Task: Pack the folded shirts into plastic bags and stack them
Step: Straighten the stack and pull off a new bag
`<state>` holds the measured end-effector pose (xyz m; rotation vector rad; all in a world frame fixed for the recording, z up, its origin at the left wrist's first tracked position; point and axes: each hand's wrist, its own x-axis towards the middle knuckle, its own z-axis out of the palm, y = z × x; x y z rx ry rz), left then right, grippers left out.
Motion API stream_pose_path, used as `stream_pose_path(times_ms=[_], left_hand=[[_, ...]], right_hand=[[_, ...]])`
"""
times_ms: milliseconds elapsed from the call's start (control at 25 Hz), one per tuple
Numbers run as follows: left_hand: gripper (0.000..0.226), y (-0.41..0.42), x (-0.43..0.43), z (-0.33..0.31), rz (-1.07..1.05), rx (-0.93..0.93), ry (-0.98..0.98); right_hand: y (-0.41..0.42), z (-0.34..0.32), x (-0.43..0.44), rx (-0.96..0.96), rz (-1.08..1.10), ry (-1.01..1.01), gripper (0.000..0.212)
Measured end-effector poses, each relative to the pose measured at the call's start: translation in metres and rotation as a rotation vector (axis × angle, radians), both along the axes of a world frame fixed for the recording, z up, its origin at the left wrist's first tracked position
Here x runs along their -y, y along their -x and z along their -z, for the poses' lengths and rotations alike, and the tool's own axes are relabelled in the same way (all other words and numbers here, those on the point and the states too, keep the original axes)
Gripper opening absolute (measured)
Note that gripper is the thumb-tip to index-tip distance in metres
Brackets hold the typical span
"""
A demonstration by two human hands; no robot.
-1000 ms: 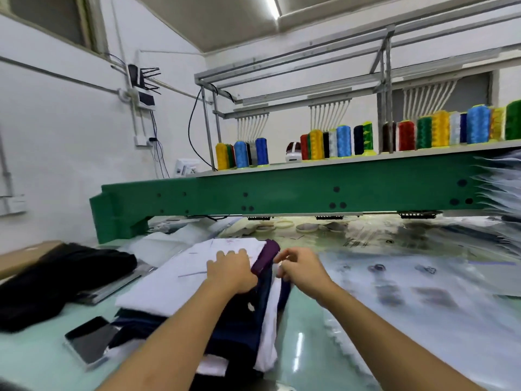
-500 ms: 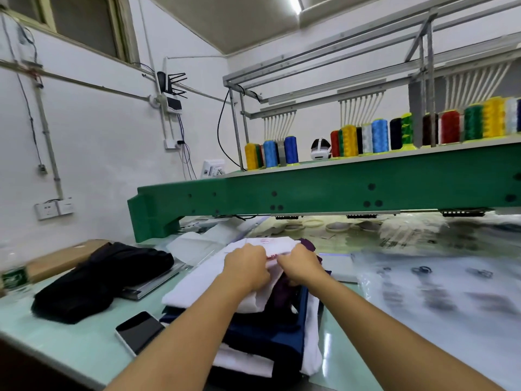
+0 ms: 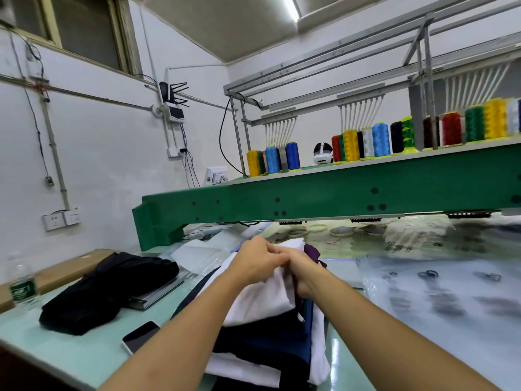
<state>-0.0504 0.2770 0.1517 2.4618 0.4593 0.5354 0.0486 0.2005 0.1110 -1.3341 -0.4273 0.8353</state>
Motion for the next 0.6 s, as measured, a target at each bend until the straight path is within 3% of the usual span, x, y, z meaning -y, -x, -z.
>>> stream_pose_path(times_ms=[80,160,240,320,440,600], left_hand=[[0.028,0.002,-0.006,0.0,0.03,-0.023,0.227],[0.03,0.006,-0.027,0.002,-0.212,-0.047,0.017],[0.037,0.013,-0.048,0.012,-0.426,-0.237,-0.234],[0.046,0.015,-0.056,0.022,-0.405,-0.419,-0.187],[0.055,0.011,-0.053,0.03,-0.368,-0.403,-0.038],[0.043,0.011,-0.042,0.023,-0.336,-0.349,0.016]], right_hand=[[-0.006,0.003,0.006,0.08,0.175,0.04,0.014],[-0.016,0.002,0.019,0.14,0.276,0.028,0.016],[-0.027,0.0,0.034,0.132,0.326,-0.008,0.021],[-0.033,0.0,0.05,0.137,0.308,0.011,0.037],[-0.03,0.005,0.064,0.094,0.183,0.002,0.061],[-0.024,0.004,0.063,0.188,0.107,0.049,0.058]])
